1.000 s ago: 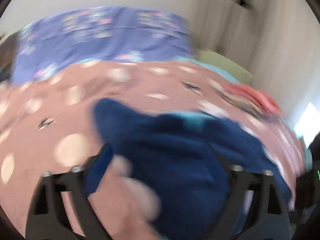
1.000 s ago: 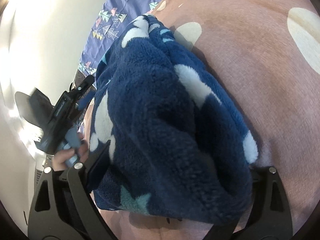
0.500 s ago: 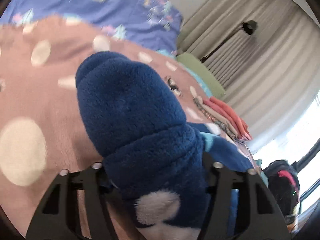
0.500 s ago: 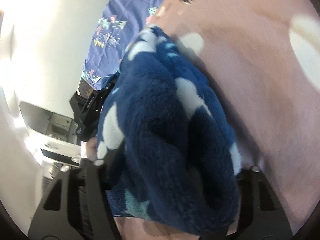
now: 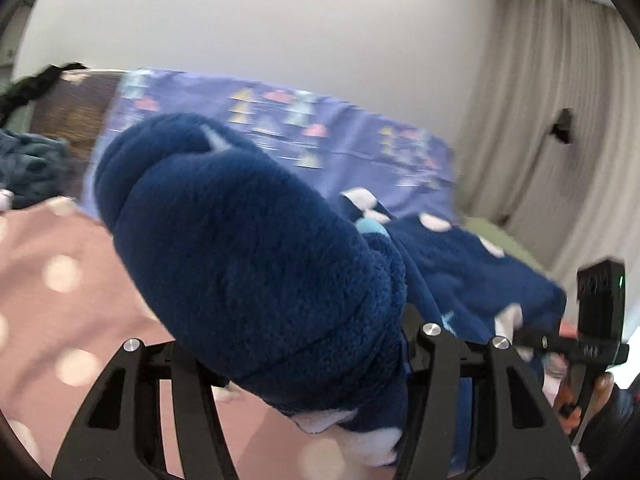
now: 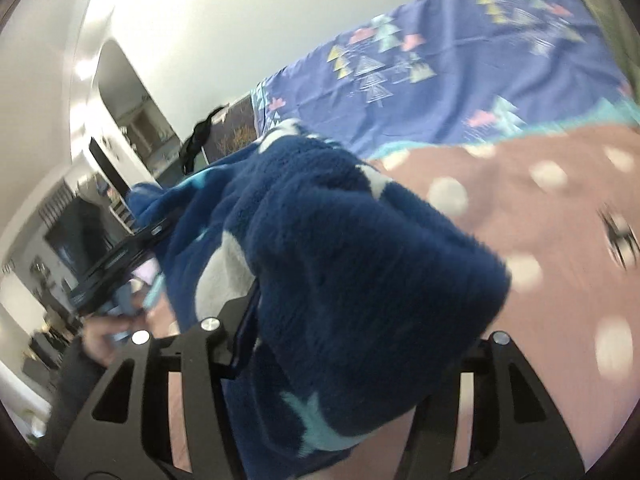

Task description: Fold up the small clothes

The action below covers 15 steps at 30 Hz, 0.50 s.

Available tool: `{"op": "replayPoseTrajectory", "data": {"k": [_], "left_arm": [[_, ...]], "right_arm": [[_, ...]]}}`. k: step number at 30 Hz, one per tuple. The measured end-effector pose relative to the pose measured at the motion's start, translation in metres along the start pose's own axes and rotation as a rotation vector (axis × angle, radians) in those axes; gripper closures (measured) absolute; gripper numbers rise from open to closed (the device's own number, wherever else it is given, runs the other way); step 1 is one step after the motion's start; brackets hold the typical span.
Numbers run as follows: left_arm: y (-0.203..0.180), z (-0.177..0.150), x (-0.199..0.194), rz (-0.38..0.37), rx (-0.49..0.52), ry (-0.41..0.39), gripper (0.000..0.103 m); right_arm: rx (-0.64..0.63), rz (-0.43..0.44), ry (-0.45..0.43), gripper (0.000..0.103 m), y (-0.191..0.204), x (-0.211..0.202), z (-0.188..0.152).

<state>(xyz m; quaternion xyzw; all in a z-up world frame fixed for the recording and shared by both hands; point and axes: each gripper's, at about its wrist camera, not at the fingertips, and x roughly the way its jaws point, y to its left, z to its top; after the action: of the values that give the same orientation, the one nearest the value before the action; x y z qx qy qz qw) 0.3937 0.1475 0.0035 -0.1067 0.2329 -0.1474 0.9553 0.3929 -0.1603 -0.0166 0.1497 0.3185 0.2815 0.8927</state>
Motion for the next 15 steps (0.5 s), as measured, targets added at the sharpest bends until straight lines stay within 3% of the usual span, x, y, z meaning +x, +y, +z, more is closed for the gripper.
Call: {"op": "replayPoseTrajectory", "data": {"k": [3,7,9,10,11,12,13,15], "left_arm": [[0.027,0.001,0.018,0.091,-0.011,0.008,0.045],[0.071,-0.004,0.05,0.186,-0.098,0.028,0.045],[0.089,-0.01,0.061,0.219,-0.121,0.048,0.039],[0.095,-0.015,0.071,0.251,-0.123,0.087,0.035],[0.101,-0.026,0.078,0.28,-0.118,0.14,0.027],[0.109,-0.041,0.092,0.314,-0.103,0.233,0.026],[0.111,-0.053,0.098,0.334,-0.089,0.287,0.025],[0.115,-0.072,0.098,0.34,-0.058,0.333,0.023]], "right_arm": [[-0.037,-0.012,0.028,0.048,0.006,0.055,0.024],[-0.066,-0.059,0.058,0.048,0.011,0.125,0.038],[-0.073,-0.091,0.061,0.047,0.011,0.147,0.037],[-0.071,-0.121,0.062,0.042,0.009,0.165,0.038],[-0.069,-0.175,0.067,0.028,0.007,0.176,0.034],[-0.053,-0.261,0.08,0.02,0.0,0.188,0.026],[-0.035,-0.323,0.101,0.016,-0.008,0.199,0.019],[0.011,-0.343,0.175,0.017,-0.025,0.207,0.0]]}}
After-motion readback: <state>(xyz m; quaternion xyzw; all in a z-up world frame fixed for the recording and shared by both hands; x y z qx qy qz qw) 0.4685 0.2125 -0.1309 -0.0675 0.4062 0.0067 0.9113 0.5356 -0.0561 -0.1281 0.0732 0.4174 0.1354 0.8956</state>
